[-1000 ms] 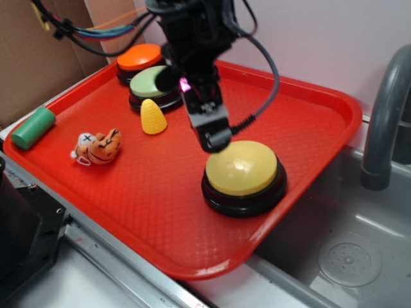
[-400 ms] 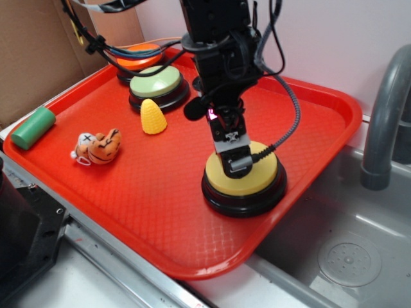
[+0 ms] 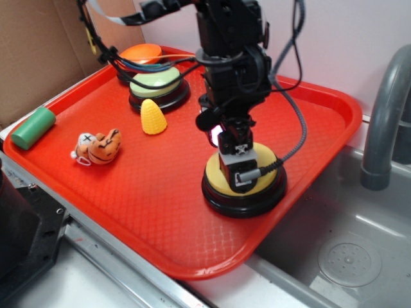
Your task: Push the yellow button.
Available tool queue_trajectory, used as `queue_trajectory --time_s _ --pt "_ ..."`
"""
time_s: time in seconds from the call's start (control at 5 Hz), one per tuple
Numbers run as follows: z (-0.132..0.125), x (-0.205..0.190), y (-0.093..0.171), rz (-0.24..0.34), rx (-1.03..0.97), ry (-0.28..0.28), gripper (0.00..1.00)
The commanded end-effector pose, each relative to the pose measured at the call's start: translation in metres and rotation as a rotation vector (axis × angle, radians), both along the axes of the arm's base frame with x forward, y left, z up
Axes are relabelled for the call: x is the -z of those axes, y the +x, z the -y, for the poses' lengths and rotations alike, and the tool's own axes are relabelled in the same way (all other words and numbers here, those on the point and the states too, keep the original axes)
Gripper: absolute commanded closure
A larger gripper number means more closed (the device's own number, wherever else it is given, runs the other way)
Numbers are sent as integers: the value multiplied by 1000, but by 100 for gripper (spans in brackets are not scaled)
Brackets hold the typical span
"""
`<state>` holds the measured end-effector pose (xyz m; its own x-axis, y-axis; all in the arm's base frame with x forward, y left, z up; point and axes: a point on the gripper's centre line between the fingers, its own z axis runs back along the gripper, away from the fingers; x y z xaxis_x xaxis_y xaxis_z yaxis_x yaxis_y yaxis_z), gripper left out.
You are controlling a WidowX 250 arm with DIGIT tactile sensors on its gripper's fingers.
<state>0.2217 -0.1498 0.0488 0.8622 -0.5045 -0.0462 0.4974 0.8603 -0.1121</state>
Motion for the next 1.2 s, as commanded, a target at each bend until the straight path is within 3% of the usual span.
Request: queue_trajectory --time_s 0.0,0.4,0.6,1.0 --pt "9 -18 -5 75 21 42 0" --pt "-7 -71 -19 167 -27 70 0" --pt "-12 -77 -23 151 -34 32 0" --pt "-23 -95 -33 100 -99 66 0"
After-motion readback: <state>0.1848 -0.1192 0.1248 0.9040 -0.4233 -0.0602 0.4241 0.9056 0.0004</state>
